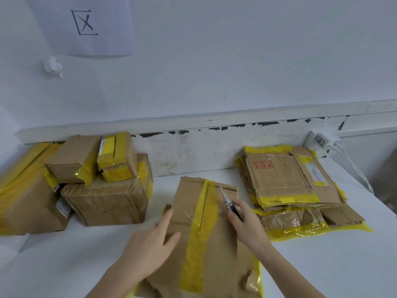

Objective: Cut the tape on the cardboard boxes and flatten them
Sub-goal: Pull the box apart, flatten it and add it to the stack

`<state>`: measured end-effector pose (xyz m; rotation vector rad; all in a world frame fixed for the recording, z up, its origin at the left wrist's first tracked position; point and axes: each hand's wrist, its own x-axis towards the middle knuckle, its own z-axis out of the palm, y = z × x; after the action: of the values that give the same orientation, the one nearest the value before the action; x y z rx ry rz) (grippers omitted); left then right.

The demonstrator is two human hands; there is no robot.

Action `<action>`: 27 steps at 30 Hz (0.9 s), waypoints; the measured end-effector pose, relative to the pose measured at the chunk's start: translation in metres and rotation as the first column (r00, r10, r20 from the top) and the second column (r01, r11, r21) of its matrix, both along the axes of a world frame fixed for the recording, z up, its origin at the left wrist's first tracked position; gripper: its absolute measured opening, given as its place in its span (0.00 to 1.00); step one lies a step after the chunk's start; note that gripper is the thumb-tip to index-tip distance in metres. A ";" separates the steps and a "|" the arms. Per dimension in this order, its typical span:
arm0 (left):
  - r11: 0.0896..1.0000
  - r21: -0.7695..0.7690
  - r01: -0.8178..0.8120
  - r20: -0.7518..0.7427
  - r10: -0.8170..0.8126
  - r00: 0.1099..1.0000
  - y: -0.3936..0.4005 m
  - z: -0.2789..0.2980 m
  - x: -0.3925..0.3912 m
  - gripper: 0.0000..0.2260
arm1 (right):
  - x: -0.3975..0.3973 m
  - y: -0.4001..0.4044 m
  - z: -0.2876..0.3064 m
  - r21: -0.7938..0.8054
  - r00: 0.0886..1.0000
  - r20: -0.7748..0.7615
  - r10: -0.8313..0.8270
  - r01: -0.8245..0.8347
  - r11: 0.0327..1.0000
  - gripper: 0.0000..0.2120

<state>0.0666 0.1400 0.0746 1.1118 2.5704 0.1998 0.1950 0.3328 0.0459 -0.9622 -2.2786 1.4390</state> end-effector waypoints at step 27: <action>0.832 0.447 0.328 -0.004 -0.364 0.931 0.075 0.015 0.046 0.14 | -0.046 0.059 0.050 0.089 0.982 -0.042 0.186 -0.182 0.979 0.12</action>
<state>0.1123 0.2151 0.0896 1.6699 2.2507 0.7504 0.1491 0.3914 0.0963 -0.6985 -2.4235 1.4061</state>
